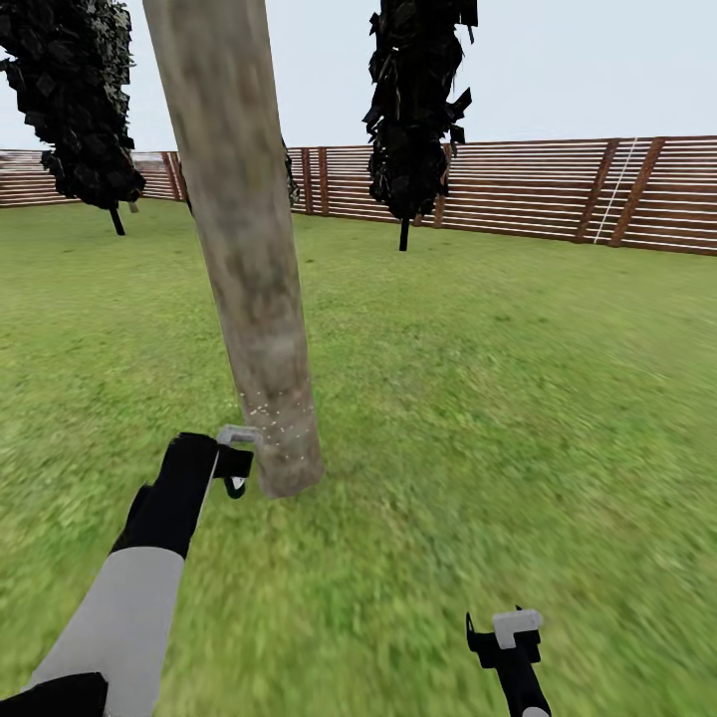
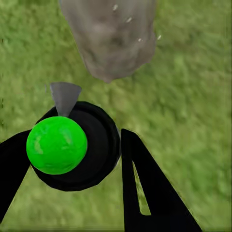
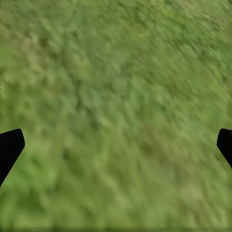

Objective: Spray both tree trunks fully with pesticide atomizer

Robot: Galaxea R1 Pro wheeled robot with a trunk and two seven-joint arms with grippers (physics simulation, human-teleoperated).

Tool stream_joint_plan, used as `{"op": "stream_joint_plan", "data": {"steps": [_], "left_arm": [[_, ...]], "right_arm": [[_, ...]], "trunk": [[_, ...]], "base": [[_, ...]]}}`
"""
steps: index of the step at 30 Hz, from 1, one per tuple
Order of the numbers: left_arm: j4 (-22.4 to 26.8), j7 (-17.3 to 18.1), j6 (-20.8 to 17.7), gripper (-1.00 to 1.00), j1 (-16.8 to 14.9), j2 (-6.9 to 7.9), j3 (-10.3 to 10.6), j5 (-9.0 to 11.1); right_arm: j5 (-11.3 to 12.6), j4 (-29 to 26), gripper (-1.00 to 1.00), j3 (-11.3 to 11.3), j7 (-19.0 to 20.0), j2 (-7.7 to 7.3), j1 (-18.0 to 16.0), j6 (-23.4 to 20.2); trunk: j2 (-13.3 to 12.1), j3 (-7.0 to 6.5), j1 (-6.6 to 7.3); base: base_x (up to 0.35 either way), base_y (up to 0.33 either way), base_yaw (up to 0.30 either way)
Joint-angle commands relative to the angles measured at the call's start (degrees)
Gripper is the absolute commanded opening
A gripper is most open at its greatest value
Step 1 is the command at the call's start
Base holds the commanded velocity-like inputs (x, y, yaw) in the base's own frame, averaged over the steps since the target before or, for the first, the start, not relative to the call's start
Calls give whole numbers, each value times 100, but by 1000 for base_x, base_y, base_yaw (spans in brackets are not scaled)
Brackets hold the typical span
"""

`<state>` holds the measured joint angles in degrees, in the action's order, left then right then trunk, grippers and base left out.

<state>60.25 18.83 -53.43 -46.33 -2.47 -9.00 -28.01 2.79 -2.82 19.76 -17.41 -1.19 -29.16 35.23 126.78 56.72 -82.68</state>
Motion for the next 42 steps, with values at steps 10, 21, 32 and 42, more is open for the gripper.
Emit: {"op": "stream_joint_plan", "data": {"steps": [10, 21, 32, 42], "left_arm": [[583, 74, -169, -100, 25, 398, -96, -70], [593, 33, -192, -100, 27, 402, -90, -90], [590, 15, -181, -100, 28, 402, -106, -91], [577, -251, -174, -100, 35, 397, -118, -83]], "right_arm": [[28, 1, 100, 52, -26, -3, -2, 6], [28, 1, 100, 54, -19, 5, -2, 10], [28, 1, 100, 54, -17, 5, -2, 9], [26, 1, 100, 54, -17, -2, -2, 10]], "trunk": [[2, 5, 1], [2, 5, 1], [2, 5, 1], [2, 5, 1]], "base": [[70, -101, 0], [114, -248, 0], [40, -273, 176], [101, -273, 71]]}}
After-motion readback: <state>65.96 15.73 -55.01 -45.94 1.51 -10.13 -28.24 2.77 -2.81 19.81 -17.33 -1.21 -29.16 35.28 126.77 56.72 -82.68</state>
